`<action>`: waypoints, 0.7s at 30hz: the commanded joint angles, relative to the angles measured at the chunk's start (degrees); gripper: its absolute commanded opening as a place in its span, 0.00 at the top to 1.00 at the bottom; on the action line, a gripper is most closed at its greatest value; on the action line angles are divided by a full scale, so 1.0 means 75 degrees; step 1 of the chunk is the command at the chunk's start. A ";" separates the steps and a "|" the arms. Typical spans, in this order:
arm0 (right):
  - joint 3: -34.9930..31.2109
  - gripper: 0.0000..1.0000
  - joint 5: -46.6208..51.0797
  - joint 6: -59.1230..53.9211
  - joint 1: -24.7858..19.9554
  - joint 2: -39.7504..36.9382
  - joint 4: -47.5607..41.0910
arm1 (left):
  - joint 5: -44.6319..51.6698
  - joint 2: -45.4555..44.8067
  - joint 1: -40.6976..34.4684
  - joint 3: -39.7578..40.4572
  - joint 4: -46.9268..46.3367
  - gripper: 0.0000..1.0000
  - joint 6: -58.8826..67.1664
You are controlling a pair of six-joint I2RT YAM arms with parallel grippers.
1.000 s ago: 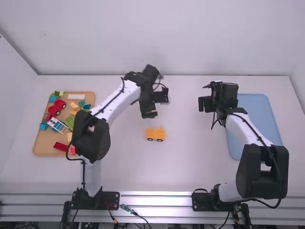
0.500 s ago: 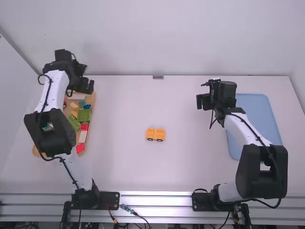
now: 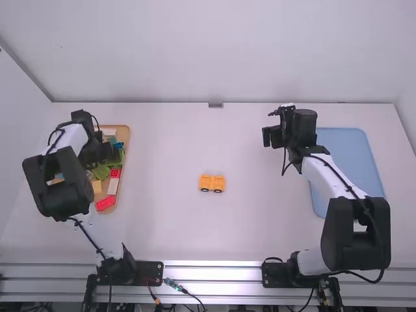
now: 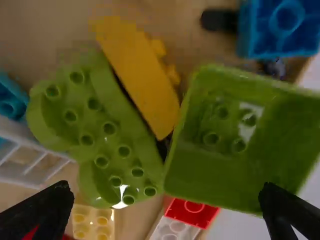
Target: Assemble lego blocks to make yellow taxi
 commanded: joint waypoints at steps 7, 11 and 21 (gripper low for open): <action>0.0128 0.01 -0.0020 0.0029 0.0009 -0.0006 -0.0067 | -0.1049 -0.1751 0.0142 -0.1754 0.1216 0.01 -0.0062; 0.0169 0.01 -0.0020 0.0029 0.0070 -0.0006 -0.0017 | -0.0099 -0.2224 0.0410 -0.1929 0.1126 0.01 0.0573; 0.0385 0.01 0.0009 0.0006 0.0318 -0.0006 -0.0020 | 0.0519 -0.2608 0.1404 -0.2594 0.1138 0.01 0.1774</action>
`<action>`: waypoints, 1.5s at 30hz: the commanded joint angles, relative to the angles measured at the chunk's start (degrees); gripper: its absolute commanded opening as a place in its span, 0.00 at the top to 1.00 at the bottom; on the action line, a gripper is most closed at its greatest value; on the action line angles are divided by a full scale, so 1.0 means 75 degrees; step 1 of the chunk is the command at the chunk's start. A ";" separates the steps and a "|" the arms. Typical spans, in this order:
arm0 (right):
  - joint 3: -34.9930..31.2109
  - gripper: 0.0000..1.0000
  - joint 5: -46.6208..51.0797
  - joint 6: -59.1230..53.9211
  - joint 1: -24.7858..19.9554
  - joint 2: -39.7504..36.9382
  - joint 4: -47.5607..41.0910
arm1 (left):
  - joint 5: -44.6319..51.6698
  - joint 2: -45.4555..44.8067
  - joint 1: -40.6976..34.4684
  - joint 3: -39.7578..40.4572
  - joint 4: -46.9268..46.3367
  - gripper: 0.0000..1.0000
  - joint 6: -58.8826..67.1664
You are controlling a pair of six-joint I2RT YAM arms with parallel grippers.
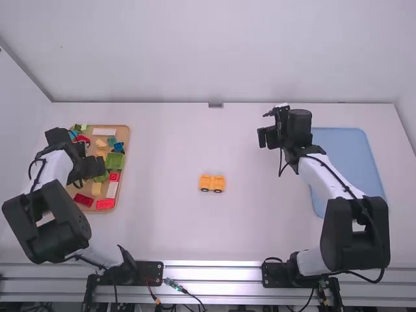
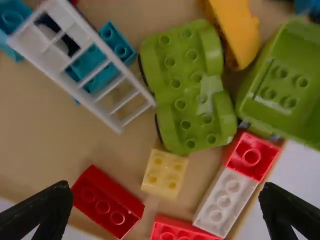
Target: Assemble lego blocks to make yellow taxi
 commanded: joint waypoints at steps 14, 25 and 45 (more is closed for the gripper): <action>0.0988 0.01 0.0006 -0.0012 0.0315 -0.0003 -0.0822 | 0.1670 -0.0096 0.0757 -0.2110 0.2263 0.01 0.2678; 0.0988 0.01 0.0268 -0.0015 0.0356 -0.0003 -0.0810 | 0.1746 -0.0093 0.0763 -0.2124 0.2414 0.16 0.2879; 0.0988 0.01 0.0437 -0.0854 0.0367 -0.0003 -0.1081 | 0.1090 -0.0093 0.0871 -0.2390 0.3038 0.20 0.2235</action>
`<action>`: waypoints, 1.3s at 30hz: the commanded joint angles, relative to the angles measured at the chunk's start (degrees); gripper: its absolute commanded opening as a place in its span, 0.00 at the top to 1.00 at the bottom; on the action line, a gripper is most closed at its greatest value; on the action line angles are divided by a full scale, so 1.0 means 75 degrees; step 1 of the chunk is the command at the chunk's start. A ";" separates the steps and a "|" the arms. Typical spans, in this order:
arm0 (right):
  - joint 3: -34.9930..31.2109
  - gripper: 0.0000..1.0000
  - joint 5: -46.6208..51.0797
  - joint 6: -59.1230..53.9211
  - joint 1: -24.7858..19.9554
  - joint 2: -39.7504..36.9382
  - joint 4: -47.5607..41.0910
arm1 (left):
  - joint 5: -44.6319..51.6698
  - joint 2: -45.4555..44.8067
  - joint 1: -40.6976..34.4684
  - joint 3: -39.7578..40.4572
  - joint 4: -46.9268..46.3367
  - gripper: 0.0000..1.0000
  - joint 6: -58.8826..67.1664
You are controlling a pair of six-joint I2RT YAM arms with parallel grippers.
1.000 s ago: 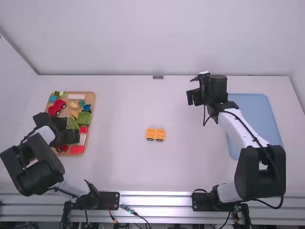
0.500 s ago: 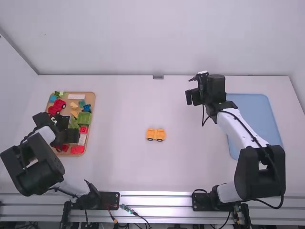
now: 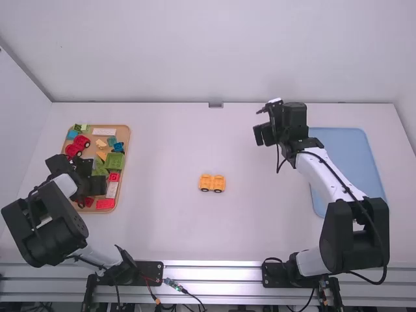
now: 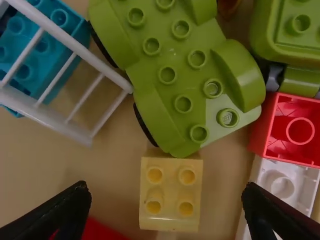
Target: Assemble lego blocks to make yellow taxi
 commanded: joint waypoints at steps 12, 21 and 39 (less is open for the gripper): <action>0.0230 0.01 -0.0166 -0.0198 0.0006 -0.0519 -0.0388 | -0.0157 -0.0093 0.0043 -0.0431 0.0503 0.25 -0.0027; 0.0230 0.01 -0.0248 -0.0160 0.0000 -0.1066 -0.0758 | -0.0160 -0.0093 0.0043 -0.0810 0.1024 0.31 -0.0094; 0.0230 0.01 -0.0254 -0.0195 0.0009 -0.1151 -0.0845 | 0.0475 -0.0093 0.0043 -0.1542 0.2292 0.37 -0.0088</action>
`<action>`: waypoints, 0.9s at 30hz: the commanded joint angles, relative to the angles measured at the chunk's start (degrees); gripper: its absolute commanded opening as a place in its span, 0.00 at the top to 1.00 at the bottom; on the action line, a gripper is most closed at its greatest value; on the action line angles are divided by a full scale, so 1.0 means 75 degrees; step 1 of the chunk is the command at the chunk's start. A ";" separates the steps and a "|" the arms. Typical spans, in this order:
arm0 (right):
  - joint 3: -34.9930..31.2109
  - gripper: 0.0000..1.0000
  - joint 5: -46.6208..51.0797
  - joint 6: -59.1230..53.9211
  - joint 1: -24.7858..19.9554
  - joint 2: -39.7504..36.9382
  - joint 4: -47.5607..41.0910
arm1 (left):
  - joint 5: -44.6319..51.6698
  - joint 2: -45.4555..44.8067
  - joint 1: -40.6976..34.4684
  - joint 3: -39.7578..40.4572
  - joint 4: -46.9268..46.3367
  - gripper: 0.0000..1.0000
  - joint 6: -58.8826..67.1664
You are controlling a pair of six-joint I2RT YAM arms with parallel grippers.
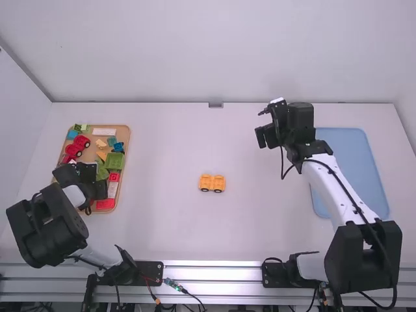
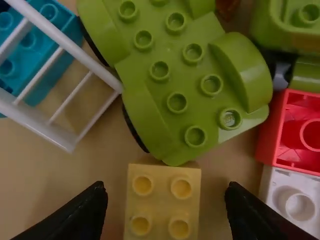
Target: Assemble lego blocks to make yellow taxi
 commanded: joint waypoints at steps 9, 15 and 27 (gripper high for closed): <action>0.0227 0.01 0.0035 0.0003 0.0000 -0.0221 -0.0052 | -0.0198 -0.0070 0.0043 -0.0073 -0.0331 0.39 0.0017; 0.0227 0.01 0.0012 0.0006 0.0000 -0.0221 -0.0055 | -0.0166 -0.0070 0.0043 -0.0085 -0.0302 0.44 0.0008; 0.0227 0.01 0.0009 0.0006 0.0003 -0.0221 -0.0058 | -0.0172 -0.0070 0.0043 -0.0085 -0.0313 0.59 -0.0015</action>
